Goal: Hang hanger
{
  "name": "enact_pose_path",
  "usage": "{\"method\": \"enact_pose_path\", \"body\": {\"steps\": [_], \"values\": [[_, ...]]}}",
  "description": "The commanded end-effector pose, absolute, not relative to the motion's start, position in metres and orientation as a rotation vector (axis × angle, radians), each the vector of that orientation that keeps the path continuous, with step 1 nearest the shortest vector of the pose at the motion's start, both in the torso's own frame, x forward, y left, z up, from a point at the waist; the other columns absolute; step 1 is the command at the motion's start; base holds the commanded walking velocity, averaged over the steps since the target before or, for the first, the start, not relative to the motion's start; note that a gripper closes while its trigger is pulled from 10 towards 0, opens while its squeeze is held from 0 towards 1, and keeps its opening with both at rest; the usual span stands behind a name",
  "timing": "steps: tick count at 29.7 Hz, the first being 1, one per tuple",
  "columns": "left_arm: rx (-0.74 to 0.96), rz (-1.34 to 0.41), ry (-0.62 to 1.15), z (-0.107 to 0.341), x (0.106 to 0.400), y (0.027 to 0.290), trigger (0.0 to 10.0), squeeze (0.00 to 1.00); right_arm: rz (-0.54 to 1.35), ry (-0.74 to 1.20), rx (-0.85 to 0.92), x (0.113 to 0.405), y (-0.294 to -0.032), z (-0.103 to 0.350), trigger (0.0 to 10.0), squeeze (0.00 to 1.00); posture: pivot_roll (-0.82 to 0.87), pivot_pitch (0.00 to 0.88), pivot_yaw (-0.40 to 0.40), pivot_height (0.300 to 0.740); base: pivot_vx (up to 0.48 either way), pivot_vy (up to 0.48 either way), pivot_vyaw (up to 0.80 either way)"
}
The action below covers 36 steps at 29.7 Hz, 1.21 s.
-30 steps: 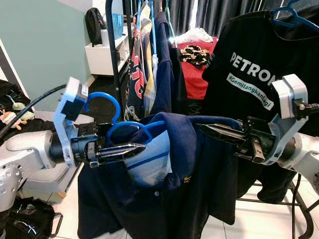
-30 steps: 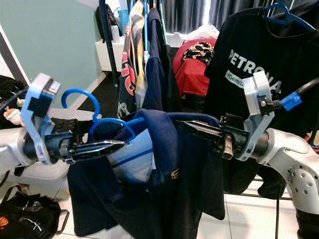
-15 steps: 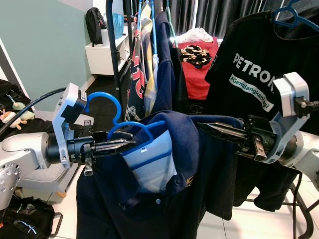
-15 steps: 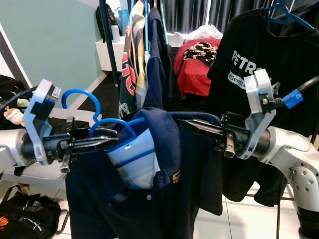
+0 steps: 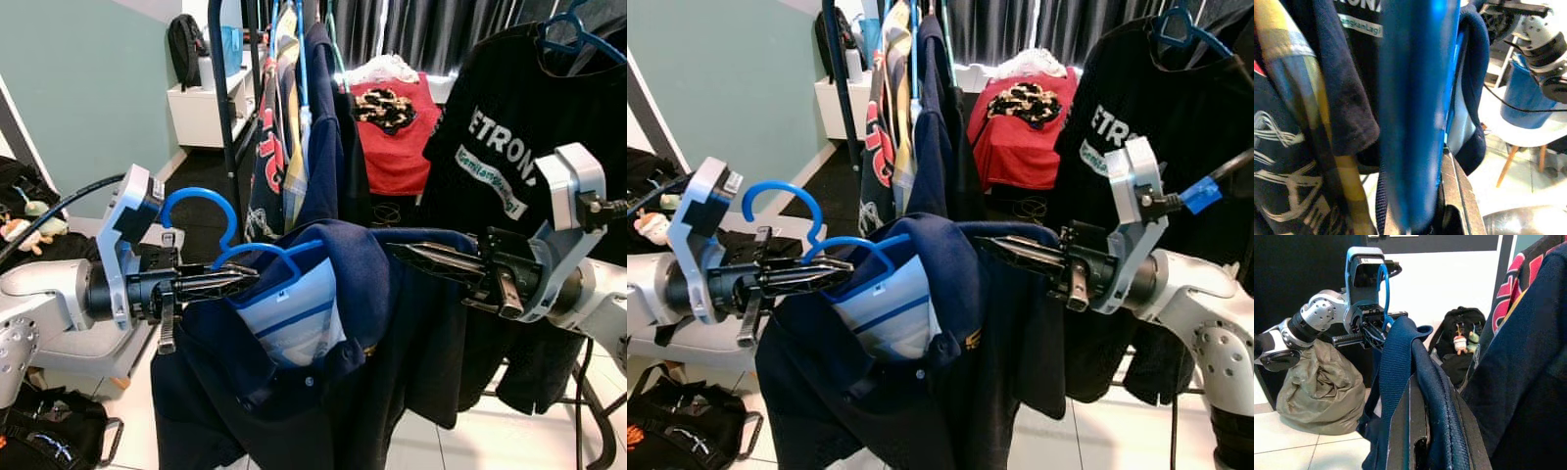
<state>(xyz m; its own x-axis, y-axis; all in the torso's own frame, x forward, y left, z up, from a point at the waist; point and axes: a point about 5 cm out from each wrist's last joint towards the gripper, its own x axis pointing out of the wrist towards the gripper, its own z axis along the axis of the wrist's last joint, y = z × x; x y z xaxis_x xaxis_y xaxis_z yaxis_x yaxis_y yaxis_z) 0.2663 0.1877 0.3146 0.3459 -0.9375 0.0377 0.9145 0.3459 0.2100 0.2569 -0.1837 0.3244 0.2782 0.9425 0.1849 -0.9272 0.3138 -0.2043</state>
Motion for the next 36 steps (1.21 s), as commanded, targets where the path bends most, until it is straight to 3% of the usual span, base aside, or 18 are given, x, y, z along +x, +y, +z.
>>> {"method": "enact_pose_path", "body": {"steps": [1,2,3,4,5,6,10,14,15,18,23,25,32,36], "values": [[0.164,-1.185,-0.186,0.321,0.266,0.191,10.0,0.0,1.23,-0.325,-0.097,0.256,-0.186,0.328,10.0,0.0,-0.07,0.138,-0.004,0.74,0.0,0.0,0.0],[0.167,-1.187,-0.203,0.326,0.265,0.191,10.0,0.0,1.225,-0.322,-0.109,0.257,-0.184,0.325,10.0,0.0,-0.07,0.138,-0.004,0.74,0.0,0.0,0.0],[0.183,-1.181,-0.208,0.327,0.265,0.191,10.0,0.0,1.225,-0.314,-0.117,0.257,-0.183,0.323,10.0,0.09,-0.07,0.135,-0.003,0.74,0.0,0.0,0.0],[0.202,-1.171,-0.209,0.328,0.266,0.192,10.0,0.0,1.227,-0.309,-0.118,0.257,-0.182,0.322,10.0,0.64,-0.07,0.135,-0.003,0.74,0.0,0.0,0.0],[0.202,-1.171,-0.209,0.328,0.266,0.192,10.0,0.0,1.227,-0.309,-0.118,0.257,-0.182,0.322,10.0,0.64,-0.07,0.135,-0.003,0.74,0.0,0.0,0.0],[0.226,-1.166,-0.205,0.327,0.267,0.192,10.0,0.0,1.235,-0.3,-0.105,0.257,-0.182,0.321,10.0,1.0,-0.07,0.136,-0.003,0.74,0.0,0.0,0.0],[0.283,-1.162,-0.187,0.323,0.267,0.192,10.0,0.0,1.258,-0.289,-0.075,0.255,-0.182,0.32,10.0,1.0,-0.07,0.137,-0.001,0.74,0.0,0.0,0.0],[0.427,-1.154,-0.142,0.314,0.27,0.192,10.0,0.0,1.205,-0.265,-0.184,0.257,-0.186,0.314,10.0,1.0,-0.07,0.141,0.001,0.74,0.0,0.0,0.0],[0.438,-1.158,-0.133,0.313,0.27,0.192,10.0,0.0,1.195,-0.255,-0.215,0.257,-0.187,0.312,10.0,0.0,-0.07,0.141,0.002,0.74,0.0,0.0,0.0],[0.432,-1.162,-0.128,0.314,0.27,0.192,10.0,0.0,1.19,-0.248,-0.241,0.257,-0.187,0.31,10.0,0.0,-0.07,0.142,0.003,0.74,0.0,0.0,0.0],[0.466,-1.222,-0.065,0.31,0.266,0.196,10.0,0.0,1.105,-0.159,-0.432,0.26,-0.198,0.294,10.0,0.0,-0.07,0.154,0.014,0.74,0.0,0.0,0.0],[0.489,-1.109,-0.069,0.312,0.278,0.202,10.0,0.0,0.855,-0.097,-0.711,0.275,-0.221,0.283,10.0,0.0,-0.06,0.157,0.015,0.74,0.0,0.0,0.0],[0.441,-1.044,-0.081,0.312,0.284,0.197,10.0,0.0,0.703,-0.157,-0.734,0.281,-0.219,0.282,10.0,0.0,-0.07,0.164,0.022,0.74,0.0,0.0,0.0],[0.347,-1.037,-0.097,0.318,0.283,0.188,10.0,0.0,0.615,-0.24,-0.676,0.273,-0.189,0.268,10.0,0.0,-0.06,0.17,0.03,0.74,0.0,0.0,0.0]]}}
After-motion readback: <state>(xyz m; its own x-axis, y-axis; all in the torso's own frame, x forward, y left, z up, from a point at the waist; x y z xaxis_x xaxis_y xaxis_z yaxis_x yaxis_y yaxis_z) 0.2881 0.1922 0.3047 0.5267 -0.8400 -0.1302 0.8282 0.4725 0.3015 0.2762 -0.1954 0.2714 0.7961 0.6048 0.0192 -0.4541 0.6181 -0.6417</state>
